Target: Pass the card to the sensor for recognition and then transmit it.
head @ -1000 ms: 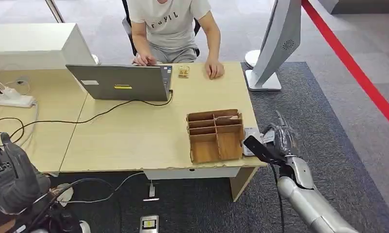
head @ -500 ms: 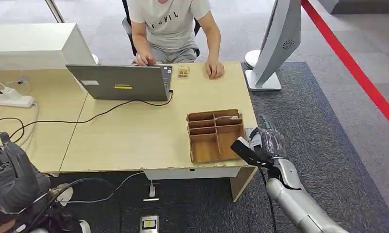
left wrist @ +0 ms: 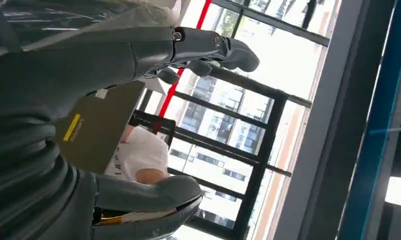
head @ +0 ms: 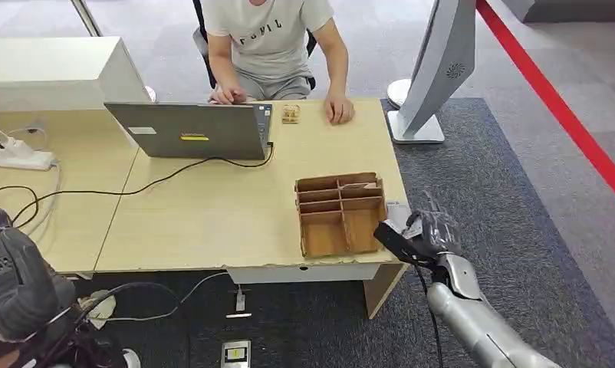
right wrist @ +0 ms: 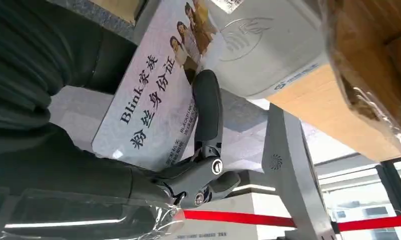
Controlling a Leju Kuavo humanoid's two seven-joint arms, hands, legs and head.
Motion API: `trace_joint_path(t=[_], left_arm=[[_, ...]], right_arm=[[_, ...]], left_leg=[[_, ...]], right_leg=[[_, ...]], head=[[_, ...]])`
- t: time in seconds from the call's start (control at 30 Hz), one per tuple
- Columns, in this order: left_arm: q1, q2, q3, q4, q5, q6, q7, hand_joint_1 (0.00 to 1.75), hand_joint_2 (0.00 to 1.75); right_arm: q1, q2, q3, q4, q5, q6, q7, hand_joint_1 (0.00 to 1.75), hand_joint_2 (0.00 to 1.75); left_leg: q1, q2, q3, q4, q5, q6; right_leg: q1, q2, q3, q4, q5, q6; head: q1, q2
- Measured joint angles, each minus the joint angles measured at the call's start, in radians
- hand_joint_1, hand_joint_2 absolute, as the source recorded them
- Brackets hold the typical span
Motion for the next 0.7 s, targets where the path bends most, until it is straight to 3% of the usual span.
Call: trace_joint_path(t=[0.7], left_arm=[[0.0, 0.0, 0.0, -0.008, 0.004, 0.0, 0.0, 0.0, 1.75]], right_arm=[[-0.068, 0.027, 0.0, 0.084, 0.003, -0.046, -0.054, 1.75, 1.75]], left_leg=[[0.0, 0.0, 0.005, 0.0, 0.001, 0.0]], right_leg=[[0.0, 0.0, 0.005, 0.0, 0.001, 0.0]], head=[[0.0, 0.0]])
